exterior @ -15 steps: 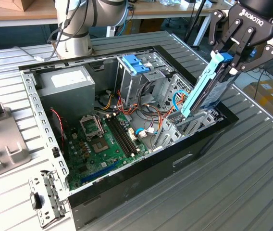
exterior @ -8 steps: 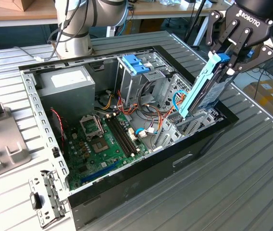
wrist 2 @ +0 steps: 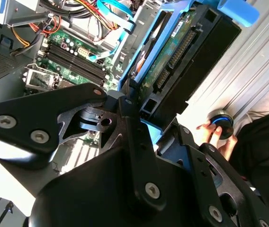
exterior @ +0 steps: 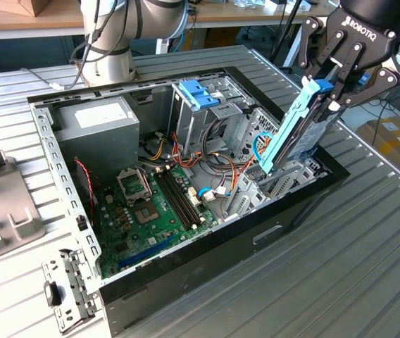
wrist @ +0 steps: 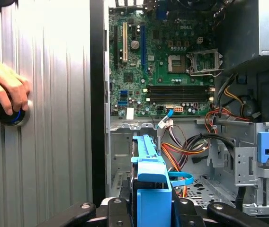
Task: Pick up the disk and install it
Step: 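Insert the disk into the insertion slot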
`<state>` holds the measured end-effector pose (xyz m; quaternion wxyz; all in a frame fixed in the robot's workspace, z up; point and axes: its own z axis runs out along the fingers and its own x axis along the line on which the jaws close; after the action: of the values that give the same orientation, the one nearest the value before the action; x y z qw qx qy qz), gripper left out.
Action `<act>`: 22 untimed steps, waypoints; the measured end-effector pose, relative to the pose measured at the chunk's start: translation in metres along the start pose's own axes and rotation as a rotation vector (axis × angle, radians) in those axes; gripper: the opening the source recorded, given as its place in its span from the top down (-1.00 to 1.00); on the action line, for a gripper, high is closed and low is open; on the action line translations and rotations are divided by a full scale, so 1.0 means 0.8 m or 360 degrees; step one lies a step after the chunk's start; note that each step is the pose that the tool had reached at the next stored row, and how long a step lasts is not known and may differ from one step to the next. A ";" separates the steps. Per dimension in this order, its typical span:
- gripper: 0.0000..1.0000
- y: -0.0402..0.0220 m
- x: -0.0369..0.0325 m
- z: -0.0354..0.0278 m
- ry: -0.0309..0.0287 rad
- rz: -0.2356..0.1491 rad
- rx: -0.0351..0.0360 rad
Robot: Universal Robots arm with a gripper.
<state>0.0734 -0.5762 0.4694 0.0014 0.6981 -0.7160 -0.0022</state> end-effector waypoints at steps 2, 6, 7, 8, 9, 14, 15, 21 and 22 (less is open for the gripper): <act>0.26 0.0015 -0.0019 0.0009 -0.00001 0.0000 0.0000; 0.26 0.0026 -0.0066 0.0034 0.00000 0.0000 0.0000; 0.26 0.0026 -0.0080 0.0040 0.00001 0.0000 0.0000; 0.26 0.0026 -0.0090 0.0046 0.00000 0.0000 0.0000; 0.26 0.0026 -0.0104 0.0059 -0.00002 0.0000 0.0000; 0.26 0.0038 -0.0118 0.0137 0.00002 -0.0003 0.0000; 0.26 0.0040 -0.0117 0.0150 0.00000 -0.0003 0.0000; 0.26 0.0063 -0.0117 0.0209 0.00000 -0.0007 0.0000; 0.26 0.0063 -0.0117 0.0216 -0.00001 -0.0009 0.0000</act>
<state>0.0685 -0.5666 0.4521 0.0014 0.7002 -0.7140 -0.0022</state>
